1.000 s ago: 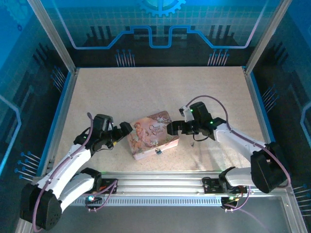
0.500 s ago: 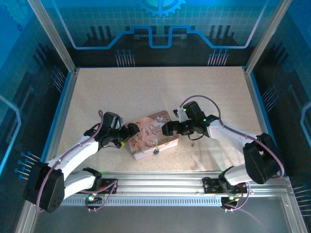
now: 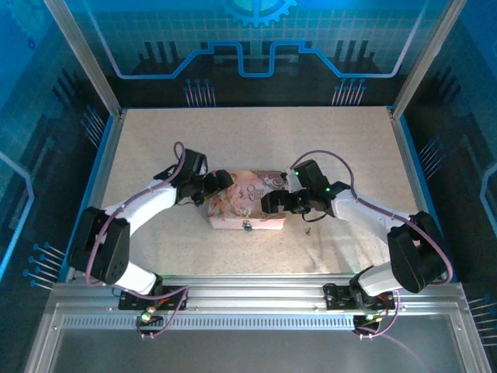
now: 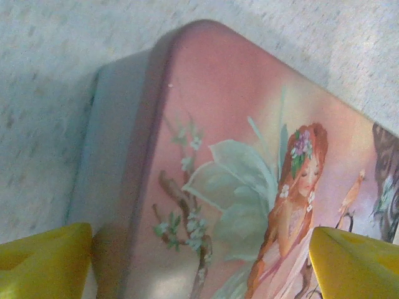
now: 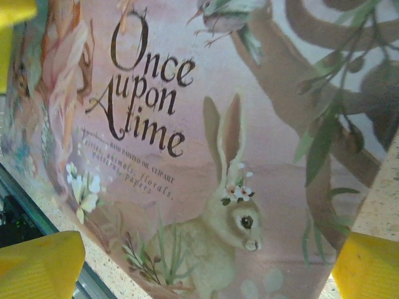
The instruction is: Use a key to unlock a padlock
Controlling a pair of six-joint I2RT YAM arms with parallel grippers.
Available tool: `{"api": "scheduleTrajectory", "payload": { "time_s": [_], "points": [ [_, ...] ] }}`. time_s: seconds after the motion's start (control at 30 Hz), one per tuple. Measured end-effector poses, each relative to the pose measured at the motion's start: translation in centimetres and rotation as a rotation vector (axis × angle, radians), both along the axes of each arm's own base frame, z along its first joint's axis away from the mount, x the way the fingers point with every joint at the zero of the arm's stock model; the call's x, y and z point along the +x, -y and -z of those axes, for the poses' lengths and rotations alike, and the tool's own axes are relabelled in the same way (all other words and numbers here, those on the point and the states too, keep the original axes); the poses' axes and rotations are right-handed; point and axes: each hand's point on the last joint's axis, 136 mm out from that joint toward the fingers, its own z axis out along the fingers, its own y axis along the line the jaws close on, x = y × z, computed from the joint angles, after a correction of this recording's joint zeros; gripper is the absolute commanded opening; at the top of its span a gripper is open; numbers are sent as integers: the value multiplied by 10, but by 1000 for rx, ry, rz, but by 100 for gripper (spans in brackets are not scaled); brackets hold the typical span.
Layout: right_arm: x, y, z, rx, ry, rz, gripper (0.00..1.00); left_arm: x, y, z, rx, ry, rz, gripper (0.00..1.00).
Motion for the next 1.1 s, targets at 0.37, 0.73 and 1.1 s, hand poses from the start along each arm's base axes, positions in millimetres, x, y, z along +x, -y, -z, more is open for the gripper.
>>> {"api": "scheduleTrajectory", "payload": {
  "time_s": [0.37,0.73,1.1],
  "points": [
    [4,5,1,-7,-9,39,100,65,19,-3,21,88,55,93],
    [14,32,-13,-60,55,130,100,66,20,-19,-6,120,90,99],
    [-13,75,-2,-230,29,160,82,31,-22,-82,-22,281,34,97]
  ]
}}
